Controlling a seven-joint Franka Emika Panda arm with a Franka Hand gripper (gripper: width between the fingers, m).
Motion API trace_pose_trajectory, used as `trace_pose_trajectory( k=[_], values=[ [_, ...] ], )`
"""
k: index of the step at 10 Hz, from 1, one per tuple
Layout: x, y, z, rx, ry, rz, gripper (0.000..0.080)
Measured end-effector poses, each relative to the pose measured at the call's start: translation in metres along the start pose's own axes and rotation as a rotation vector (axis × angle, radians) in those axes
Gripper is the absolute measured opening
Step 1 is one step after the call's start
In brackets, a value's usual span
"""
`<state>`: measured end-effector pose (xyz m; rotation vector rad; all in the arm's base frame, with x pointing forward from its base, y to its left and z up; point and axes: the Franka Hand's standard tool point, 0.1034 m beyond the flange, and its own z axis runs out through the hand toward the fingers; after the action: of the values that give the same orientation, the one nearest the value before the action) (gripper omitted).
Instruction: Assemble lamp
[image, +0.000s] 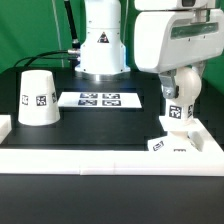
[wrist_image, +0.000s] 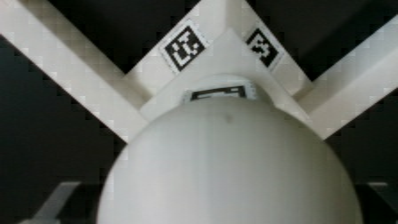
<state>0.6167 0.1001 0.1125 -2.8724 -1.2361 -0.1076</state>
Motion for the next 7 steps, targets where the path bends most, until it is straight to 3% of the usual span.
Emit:
trace_pose_trajectory(
  k=[2,7],
  values=[
    [0.0001,0.0000,-0.0001,0.001,0.001,0.082,0.0577],
    [-0.0038,0.0040,-0.0016,-0.003,0.015,0.615,0.0579]
  ],
)
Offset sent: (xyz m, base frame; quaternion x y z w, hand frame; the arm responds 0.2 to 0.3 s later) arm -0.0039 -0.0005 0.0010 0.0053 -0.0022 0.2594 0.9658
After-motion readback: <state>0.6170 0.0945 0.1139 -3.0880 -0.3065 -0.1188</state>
